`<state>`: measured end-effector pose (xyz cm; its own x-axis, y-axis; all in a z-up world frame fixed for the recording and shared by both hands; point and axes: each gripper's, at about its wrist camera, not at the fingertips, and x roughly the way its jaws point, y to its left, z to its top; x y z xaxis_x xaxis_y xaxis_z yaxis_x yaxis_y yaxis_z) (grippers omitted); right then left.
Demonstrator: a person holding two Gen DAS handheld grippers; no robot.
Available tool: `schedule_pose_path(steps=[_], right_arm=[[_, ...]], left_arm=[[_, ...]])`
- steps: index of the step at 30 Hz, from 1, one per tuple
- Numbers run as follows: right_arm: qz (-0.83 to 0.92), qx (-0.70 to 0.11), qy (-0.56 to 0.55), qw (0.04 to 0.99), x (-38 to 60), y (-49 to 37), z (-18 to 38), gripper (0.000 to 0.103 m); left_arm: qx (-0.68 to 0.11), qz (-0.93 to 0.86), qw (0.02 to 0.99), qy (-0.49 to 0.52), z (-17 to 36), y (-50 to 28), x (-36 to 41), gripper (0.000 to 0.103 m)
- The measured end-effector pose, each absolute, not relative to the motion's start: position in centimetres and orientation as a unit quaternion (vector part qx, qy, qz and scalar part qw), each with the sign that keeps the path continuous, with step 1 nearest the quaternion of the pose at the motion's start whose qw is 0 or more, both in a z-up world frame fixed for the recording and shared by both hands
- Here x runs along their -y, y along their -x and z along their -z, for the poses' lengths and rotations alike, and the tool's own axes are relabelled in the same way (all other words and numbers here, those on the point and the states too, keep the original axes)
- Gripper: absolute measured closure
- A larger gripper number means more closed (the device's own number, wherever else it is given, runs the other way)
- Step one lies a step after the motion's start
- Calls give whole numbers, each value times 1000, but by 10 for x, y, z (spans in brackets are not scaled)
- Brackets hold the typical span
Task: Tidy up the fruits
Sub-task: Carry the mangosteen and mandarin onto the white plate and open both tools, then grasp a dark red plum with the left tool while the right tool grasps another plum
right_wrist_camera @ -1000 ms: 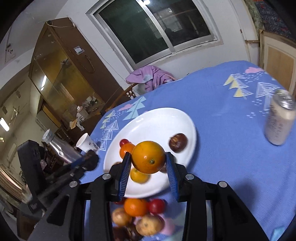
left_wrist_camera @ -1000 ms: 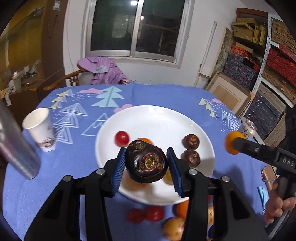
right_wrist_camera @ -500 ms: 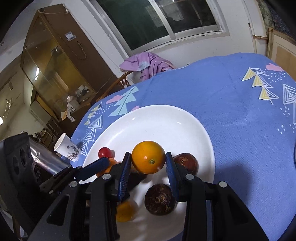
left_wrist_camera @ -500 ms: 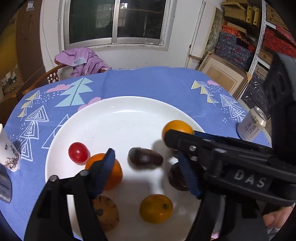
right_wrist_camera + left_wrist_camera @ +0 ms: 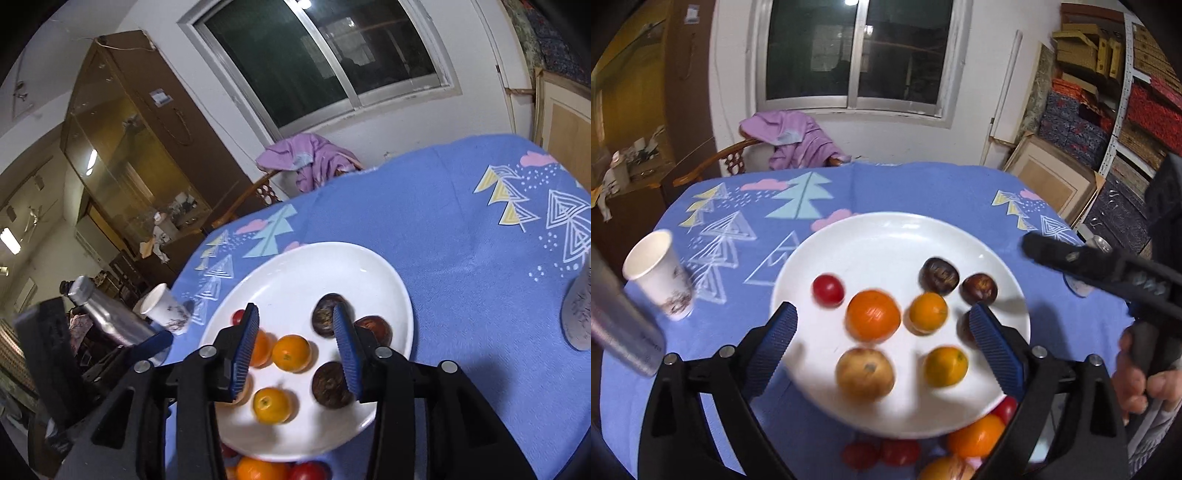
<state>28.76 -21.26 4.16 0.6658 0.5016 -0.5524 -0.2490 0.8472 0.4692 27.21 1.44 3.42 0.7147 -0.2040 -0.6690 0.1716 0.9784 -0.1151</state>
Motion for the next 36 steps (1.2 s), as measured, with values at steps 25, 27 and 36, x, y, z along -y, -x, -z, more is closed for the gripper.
schedule_pose_path(steps=[25,27,36], right_arm=[[-189,-361,-171,897,272,-134,-23,30],[-190,-359,-168,898,269,-133,-24,30],[-195,-357,-174,897,270,-132,-26,29]], left_arm=[[-373,136,911,-114,16,-127,33,8],[-374,132,909,-127,20,-127,36,5],[-391,62,913,-101,32,-128,-19,4]])
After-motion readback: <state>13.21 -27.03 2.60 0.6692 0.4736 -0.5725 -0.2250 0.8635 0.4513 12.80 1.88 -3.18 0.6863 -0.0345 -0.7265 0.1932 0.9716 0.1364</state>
